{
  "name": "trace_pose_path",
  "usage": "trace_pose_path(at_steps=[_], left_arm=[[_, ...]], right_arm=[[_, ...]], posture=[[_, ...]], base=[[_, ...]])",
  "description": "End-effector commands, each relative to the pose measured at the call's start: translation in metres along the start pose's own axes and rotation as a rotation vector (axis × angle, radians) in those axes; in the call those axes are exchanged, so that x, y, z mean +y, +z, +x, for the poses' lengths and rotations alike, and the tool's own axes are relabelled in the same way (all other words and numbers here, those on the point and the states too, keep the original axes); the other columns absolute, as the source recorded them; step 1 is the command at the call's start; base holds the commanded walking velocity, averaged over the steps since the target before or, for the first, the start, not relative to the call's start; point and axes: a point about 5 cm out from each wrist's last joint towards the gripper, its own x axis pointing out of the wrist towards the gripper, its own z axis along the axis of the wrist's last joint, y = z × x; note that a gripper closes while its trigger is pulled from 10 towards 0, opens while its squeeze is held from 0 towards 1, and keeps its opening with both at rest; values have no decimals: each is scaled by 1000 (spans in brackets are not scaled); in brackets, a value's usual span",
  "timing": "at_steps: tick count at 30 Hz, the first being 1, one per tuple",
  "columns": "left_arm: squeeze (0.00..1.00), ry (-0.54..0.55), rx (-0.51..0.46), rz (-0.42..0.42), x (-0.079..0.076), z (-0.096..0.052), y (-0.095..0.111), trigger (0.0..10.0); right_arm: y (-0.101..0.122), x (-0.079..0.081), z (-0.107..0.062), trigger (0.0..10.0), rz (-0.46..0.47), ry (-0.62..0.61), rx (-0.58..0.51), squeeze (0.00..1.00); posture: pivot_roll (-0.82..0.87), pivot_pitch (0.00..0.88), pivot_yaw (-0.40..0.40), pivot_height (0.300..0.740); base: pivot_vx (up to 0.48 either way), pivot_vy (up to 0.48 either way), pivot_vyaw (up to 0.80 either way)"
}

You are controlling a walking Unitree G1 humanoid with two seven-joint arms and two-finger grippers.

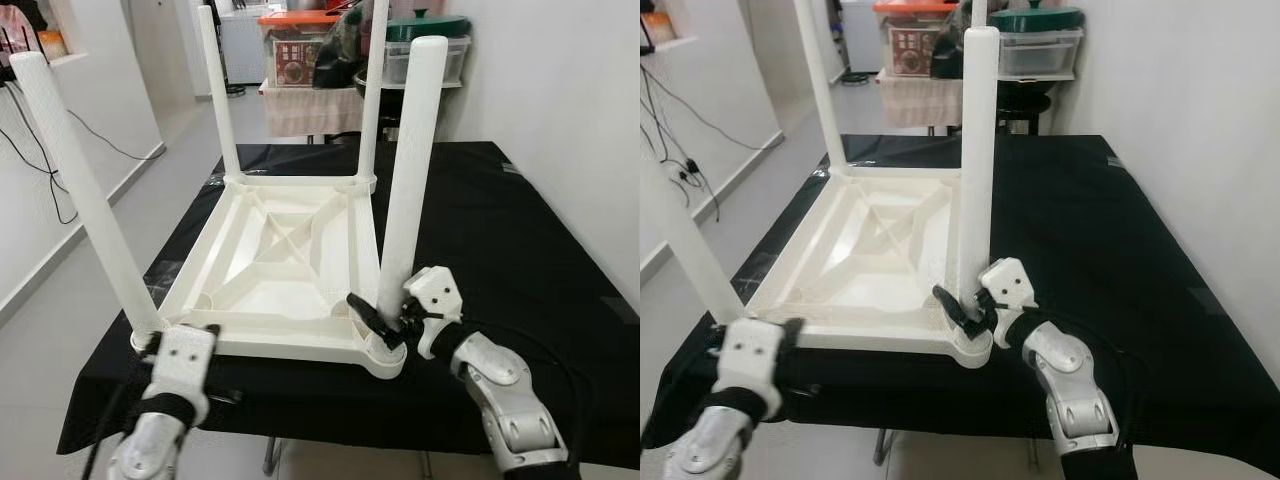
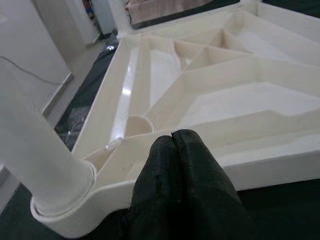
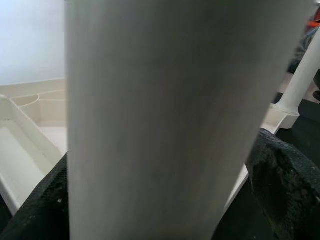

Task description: Building children table

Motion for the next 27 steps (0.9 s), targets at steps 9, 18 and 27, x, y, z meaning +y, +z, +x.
trace_pose_path(at_steps=[9,18,27], left_arm=[[0,-53,23,-4,1,-1,-5,10000],[0,-82,-9,54,0,16,4,10000],[0,-98,6,46,-2,22,4,10000]], right_arm=[[-16,-9,-14,10000,47,-40,84,0],[-18,-3,-25,10000,99,-92,93,0],[-8,20,-21,10000,105,-77,91,0]], posture=[[-40,0,-21,740],[-79,0,-3,740],[-88,0,6,740]], base=[[0,0,0],[0,0,0],[0,312,0]])
